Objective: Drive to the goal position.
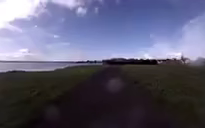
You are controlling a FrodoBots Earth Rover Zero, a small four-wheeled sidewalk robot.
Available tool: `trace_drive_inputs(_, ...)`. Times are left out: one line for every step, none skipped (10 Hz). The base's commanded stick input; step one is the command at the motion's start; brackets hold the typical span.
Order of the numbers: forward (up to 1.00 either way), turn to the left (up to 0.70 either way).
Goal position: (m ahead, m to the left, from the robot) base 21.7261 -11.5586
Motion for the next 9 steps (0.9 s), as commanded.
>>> trace_drive_inputs(0.70, -0.01)
trace_drive_inputs(0.70, -0.04)
trace_drive_inputs(0.70, -0.35)
trace_drive_inputs(0.70, -0.35)
trace_drive_inputs(0.70, -0.35)
trace_drive_inputs(0.70, -0.27)
trace_drive_inputs(0.70, -0.02)
trace_drive_inputs(0.70, 0.00)
trace_drive_inputs(0.70, 0.00)
